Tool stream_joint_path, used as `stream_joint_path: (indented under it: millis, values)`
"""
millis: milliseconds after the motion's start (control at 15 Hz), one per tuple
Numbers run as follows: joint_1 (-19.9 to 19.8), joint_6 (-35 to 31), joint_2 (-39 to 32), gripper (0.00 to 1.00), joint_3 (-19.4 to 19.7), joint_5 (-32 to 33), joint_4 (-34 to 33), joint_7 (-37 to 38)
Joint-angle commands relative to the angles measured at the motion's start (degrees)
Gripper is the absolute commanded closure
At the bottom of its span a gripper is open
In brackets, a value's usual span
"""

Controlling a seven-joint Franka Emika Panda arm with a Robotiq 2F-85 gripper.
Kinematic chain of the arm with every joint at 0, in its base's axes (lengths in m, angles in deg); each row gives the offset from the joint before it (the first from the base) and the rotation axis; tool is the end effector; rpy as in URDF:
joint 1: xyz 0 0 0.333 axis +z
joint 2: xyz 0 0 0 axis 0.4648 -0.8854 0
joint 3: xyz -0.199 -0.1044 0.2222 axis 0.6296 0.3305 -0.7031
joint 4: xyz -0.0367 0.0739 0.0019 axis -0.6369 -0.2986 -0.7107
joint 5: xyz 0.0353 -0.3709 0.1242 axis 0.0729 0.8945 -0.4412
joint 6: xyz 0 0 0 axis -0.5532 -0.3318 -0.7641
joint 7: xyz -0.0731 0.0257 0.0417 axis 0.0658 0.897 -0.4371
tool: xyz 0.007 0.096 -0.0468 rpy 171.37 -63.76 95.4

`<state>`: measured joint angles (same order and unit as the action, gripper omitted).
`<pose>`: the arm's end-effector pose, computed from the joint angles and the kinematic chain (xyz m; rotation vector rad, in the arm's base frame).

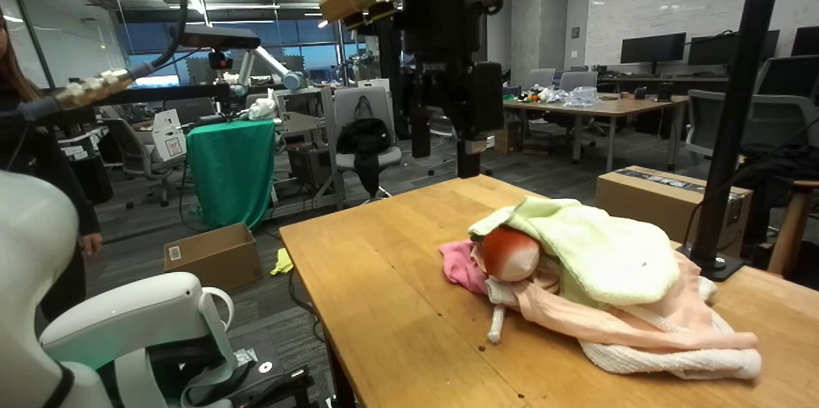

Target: Pick up the cloths and put them around the table.

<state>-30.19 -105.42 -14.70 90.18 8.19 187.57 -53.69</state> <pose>0.3843 -0.0342 0.4997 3.1215 -0.1039 -0.0478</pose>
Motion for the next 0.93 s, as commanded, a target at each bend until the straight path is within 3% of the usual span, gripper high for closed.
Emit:
stream_joint_path:
  millis: [0, 400, 867]
  values:
    - [0.84, 3.68, -5.36, 0.00, -1.44, 1.89, -6.65, -1.17]
    - [2.53, 4.73, -13.97, 0.00, -3.46, 4.17, -15.45, -2.88]
    - [4.60, -4.18, -25.77, 0.00, -6.14, 10.57, -22.26, -2.14]
